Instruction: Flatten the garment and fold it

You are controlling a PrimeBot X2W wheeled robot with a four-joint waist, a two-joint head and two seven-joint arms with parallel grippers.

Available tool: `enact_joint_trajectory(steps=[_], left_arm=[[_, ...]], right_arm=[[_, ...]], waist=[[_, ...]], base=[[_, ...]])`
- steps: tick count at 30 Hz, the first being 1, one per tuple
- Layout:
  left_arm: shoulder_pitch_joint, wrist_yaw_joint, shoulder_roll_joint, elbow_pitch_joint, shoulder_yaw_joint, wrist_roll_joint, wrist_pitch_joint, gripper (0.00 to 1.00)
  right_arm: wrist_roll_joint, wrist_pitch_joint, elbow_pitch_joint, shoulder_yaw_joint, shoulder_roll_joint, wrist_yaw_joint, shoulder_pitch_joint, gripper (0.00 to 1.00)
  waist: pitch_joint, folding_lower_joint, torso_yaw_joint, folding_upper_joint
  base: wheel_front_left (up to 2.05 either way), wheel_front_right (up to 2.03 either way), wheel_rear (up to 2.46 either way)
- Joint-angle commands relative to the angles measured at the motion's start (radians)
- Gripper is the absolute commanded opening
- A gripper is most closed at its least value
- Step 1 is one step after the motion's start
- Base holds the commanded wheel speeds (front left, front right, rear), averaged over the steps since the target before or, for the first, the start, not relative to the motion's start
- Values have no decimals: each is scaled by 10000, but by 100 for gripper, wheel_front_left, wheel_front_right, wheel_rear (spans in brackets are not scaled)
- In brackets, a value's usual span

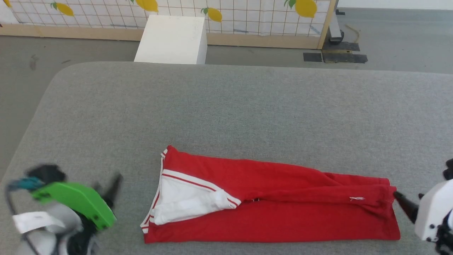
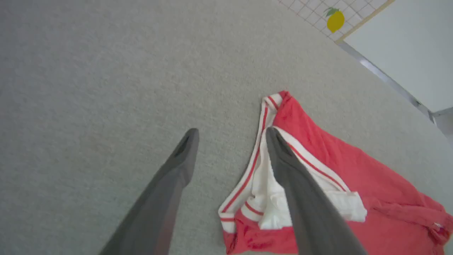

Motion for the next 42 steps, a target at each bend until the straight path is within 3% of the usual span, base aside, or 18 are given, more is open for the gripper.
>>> enact_joint_trajectory(steps=[1, 5, 7, 11, 18, 31, 32, 33, 34, 42], left_arm=[[-402, -103, 121, -138, 201, 460, -706, 100], [-927, -697, 103, -192, 363, 1748, -3148, 100], [-1133, -970, -228, 9, 522, 2042, -4497, 100], [-1456, -1628, -417, 725, 502, 3017, -6528, 100], [-1789, -2379, -750, 799, 821, 4237, -6805, 100], [-1410, -3276, -1875, 1016, 1859, 5179, -6811, 100], [-1398, -3419, -2071, 1072, 1999, 5300, -6811, 100], [-1400, -3453, -2120, 1075, 2038, 5339, -6811, 100], [-1395, -3493, -2165, 1098, 2069, 5395, -6811, 100], [-1388, -3774, -2404, 1131, 2320, 5677, -6812, 100]], right_arm=[[146, 55, -116, -40, -192, -13, 59, 100], [322, 261, -31, 34, -773, -13, -89, 100], [296, 290, 172, 117, -1054, -13, -132, 100], [676, 330, 561, 467, -1238, -13, -262, 100], [1182, 164, 756, 1028, -1510, -13, -278, 100], [1808, -83, 1184, 2534, -1079, -13, -746, 100], [1729, -57, 1327, 2579, -1181, -13, -757, 51], [1681, -51, 1362, 2577, -1218, -13, -761, 11], [1662, -10, 1414, 2543, -1249, -13, -759, 0], [814, 256, 1776, 745, -1699, -13, -824, 0]], waist=[[81, 1, -45, 0], [394, 1, -54, 0], [549, 1, 4, 0], [1016, 1, 88, 0], [1589, 1, 140, 0], [1731, 1, 90, 0], [1701, 1, 153, 0], [1697, 1, 169, 0], [1691, 1, 186, 0], [1698, 1, 208, 0]], base=[[0, 0, 0], [0, 0, 0], [0, 0, 0], [0, 0, 0], [0, 0, 0], [0, 0, 0], [0, 0, 0], [0, 0, 0], [0, 0, 0], [0, 0, 0]])
